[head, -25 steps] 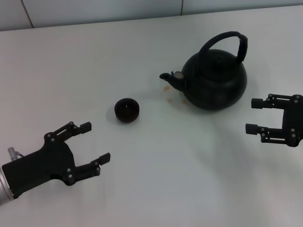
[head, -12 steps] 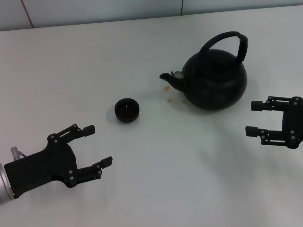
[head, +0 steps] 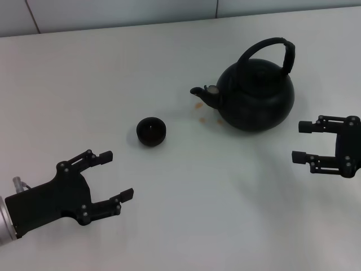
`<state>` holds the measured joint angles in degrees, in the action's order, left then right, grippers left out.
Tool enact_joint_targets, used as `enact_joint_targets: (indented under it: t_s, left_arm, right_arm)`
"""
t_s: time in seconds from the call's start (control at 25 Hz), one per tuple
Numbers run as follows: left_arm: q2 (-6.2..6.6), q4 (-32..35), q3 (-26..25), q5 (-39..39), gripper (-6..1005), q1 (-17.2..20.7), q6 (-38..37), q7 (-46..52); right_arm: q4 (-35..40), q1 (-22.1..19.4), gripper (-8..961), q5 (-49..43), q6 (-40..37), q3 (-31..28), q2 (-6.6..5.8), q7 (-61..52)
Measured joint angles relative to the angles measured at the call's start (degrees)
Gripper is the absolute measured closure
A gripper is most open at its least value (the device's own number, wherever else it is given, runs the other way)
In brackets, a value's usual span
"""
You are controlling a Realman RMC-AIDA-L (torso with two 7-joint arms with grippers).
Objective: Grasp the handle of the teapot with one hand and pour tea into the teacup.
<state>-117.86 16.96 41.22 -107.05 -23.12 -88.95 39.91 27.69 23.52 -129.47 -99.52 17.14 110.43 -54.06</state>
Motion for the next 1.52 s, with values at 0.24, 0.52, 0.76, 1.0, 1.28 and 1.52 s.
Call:
enact_joint_targets:
  t_s: [0.24,0.52,0.76,1.0,1.28,1.52]
  left_arm:
    - [0.0,0.0,0.0,0.0,140,0.01,0.01,0.0]
    - [0.0,0.0,0.0,-0.08,140,-0.14,0.12,0.0]
    - [0.0,0.0,0.0,-0.08,140,-0.16,0.18,0.0]
    - [-0.08,0.0,0.0,-0.09,140,-0.17,0.19,0.0]
    - [-0.09,0.0,0.0,-0.09,140,-0.1,0.2,0.0]
    - [-0.09,0.0,0.0,-0.09,140,0.07,0.27,-0.01]
  right_arm:
    - [0.0,0.02,261,-0.13,0.13,0.0,0.1,0.0]
    - [0.0,0.05,261,-0.69,0.46,0.0,0.13,-0.4]
    - [0.0,0.15,261,-0.7,0.47,0.04,0.14,-0.45]
    - [0.0,0.43,261,-1.09,0.47,0.08,0.14,-0.72]
    - [0.0,0.67,261,-1.55,0.55,0.08,0.14,-1.11]
    - [0.0,0.66,261,-1.76,0.56,0.09,0.13,-1.14]
